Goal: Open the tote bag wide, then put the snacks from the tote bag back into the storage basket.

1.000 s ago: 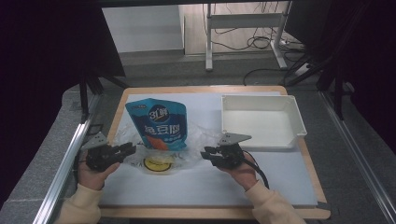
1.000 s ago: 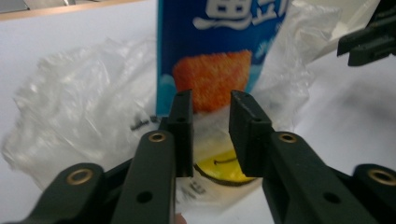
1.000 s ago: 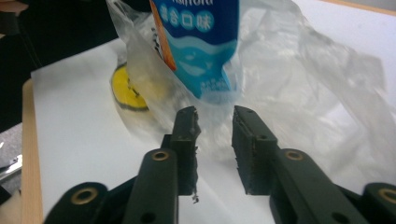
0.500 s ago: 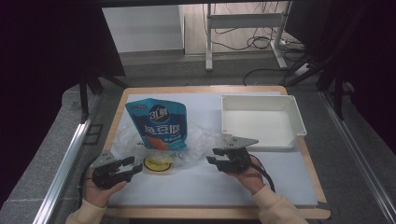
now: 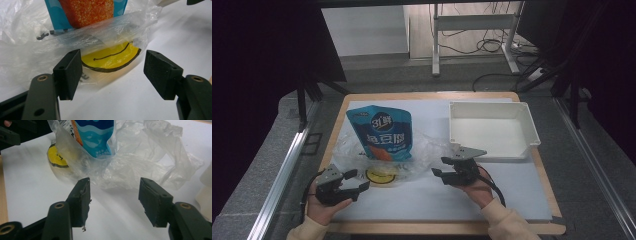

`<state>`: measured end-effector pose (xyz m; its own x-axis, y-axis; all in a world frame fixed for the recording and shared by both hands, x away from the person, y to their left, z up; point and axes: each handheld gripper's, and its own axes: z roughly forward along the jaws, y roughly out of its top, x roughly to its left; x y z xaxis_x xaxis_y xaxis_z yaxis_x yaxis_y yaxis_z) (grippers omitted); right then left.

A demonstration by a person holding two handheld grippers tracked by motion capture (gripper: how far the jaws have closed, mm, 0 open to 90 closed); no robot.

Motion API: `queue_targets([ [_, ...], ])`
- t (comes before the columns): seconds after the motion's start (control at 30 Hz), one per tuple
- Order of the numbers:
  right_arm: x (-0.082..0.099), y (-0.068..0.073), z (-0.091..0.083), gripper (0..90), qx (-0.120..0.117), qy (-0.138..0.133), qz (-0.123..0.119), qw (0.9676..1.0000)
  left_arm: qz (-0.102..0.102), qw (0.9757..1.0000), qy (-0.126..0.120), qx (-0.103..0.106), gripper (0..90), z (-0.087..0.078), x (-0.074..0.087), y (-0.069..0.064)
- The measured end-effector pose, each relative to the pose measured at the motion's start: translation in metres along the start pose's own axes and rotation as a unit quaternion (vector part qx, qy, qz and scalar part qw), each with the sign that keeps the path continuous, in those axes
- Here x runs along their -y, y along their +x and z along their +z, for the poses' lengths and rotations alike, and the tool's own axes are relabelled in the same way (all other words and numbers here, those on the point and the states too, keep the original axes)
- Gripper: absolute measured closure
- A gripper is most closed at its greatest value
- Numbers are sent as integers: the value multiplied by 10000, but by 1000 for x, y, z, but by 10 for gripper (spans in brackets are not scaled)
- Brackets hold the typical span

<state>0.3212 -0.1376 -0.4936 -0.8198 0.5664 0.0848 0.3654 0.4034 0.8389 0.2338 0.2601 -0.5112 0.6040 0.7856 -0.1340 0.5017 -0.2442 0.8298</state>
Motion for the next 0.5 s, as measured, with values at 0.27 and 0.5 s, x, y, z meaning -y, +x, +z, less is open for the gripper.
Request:
queue_targets([
  [0.27, -4, 0, 0, 378, -57, -38, 95, 9999, 88, 9999, -7, -54, 298, 1, 3, -3],
  [0.5, -10, 1, -1, 373, -77, -77, 52, 9999, 113, 9999, 52, -44, 280, 4, 4, -4],
])
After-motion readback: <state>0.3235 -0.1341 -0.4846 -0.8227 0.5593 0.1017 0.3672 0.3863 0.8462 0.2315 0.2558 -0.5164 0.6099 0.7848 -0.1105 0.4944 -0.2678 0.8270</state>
